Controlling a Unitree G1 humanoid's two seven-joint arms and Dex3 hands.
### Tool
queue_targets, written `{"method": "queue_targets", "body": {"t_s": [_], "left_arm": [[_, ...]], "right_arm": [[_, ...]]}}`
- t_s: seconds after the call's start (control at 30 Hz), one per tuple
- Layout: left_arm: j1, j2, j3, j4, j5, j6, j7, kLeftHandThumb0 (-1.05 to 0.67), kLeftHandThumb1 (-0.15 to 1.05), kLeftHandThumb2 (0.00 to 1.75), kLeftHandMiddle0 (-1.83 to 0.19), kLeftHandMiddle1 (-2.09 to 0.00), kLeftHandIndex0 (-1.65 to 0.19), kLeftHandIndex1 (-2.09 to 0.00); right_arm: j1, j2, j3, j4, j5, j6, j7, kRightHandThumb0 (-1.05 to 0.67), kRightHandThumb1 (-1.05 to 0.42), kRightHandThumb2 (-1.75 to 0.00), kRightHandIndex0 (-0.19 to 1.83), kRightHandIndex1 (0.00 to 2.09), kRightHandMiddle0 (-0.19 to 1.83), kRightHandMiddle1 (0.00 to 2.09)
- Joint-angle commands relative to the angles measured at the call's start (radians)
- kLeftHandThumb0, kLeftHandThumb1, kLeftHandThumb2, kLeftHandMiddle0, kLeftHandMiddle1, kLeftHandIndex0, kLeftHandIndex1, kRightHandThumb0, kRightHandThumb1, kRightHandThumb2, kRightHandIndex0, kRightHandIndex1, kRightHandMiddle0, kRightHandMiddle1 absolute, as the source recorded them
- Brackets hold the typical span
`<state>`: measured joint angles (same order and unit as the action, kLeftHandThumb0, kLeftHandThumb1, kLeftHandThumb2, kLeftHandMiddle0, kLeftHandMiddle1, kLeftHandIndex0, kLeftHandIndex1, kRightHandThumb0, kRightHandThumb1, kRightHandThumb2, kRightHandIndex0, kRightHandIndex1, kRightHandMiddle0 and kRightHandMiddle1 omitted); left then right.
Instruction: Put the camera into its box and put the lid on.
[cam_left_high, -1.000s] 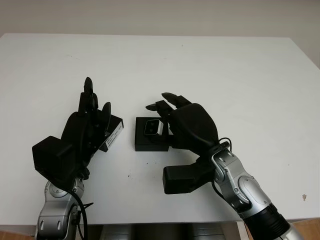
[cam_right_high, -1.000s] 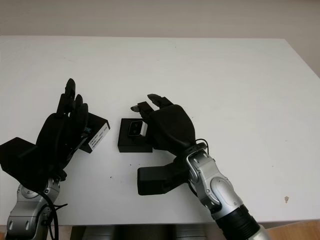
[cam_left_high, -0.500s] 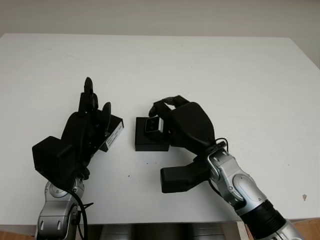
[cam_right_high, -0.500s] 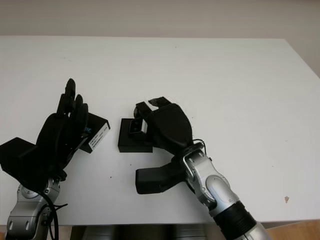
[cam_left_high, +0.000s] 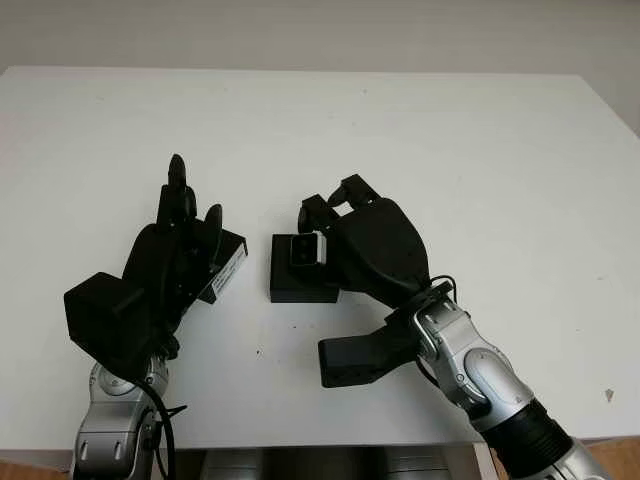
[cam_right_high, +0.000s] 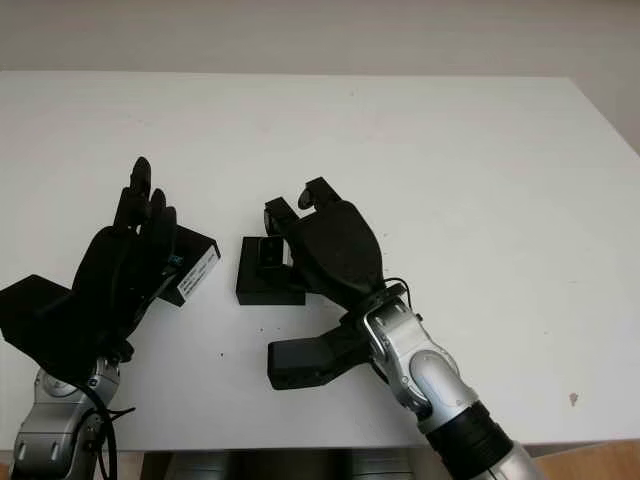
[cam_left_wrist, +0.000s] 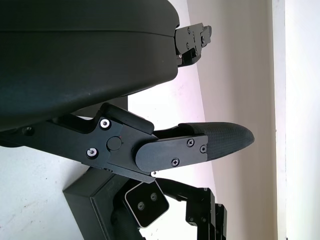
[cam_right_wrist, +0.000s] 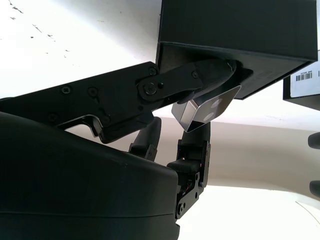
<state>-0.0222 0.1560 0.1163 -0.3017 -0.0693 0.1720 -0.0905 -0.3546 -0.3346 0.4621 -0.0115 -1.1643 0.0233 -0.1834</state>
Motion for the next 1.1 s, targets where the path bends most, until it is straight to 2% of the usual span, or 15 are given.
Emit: {"method": "queue_targets", "body": {"t_s": [0.0,0.4,0.67,0.8,0.97,1.07], "left_arm": [[0.004,0.003,0.002,-0.010,-0.001,-0.009,-0.003,-0.73,1.05,0.55,0.19,0.00,0.19,0.00],[-0.001,0.005,-0.001,-0.012,0.004,0.003,-0.001,-0.75,1.05,0.55,0.19,0.00,0.19,0.00],[0.002,0.006,0.003,-0.015,-0.002,0.003,-0.007,-0.74,1.05,0.55,0.19,0.00,0.19,0.00],[0.009,0.005,0.004,-0.024,-0.002,0.009,-0.007,-0.75,1.05,0.55,0.19,0.00,0.19,0.00],[0.008,0.013,0.008,-0.018,-0.003,0.006,-0.016,-0.75,1.05,0.55,0.19,0.00,0.19,0.00],[0.005,0.014,0.010,-0.016,-0.003,0.009,-0.016,-0.75,1.05,0.55,0.19,0.00,0.19,0.00]], "right_arm": [[0.004,-0.006,-0.003,-0.005,0.004,-0.008,-0.018,-0.44,-0.97,-0.05,0.20,1.16,0.48,1.47],[-0.019,-0.001,-0.023,0.046,0.083,-0.070,-0.066,-0.44,-0.95,-0.05,0.21,1.10,0.48,1.50],[-0.039,0.071,-0.145,0.100,0.455,-0.104,0.074,-0.41,-0.97,-0.06,0.15,1.04,0.40,1.48],[-0.063,0.091,-0.209,0.126,0.593,-0.093,0.131,-0.41,-0.96,-0.05,0.21,0.84,0.39,1.52],[-0.081,0.097,-0.242,0.136,0.666,-0.083,0.167,-0.44,-0.94,-0.05,0.30,0.56,0.43,1.49],[-0.083,0.103,-0.254,0.131,0.700,-0.063,0.195,-0.44,-0.94,-0.05,0.33,0.46,0.43,1.46]]}}
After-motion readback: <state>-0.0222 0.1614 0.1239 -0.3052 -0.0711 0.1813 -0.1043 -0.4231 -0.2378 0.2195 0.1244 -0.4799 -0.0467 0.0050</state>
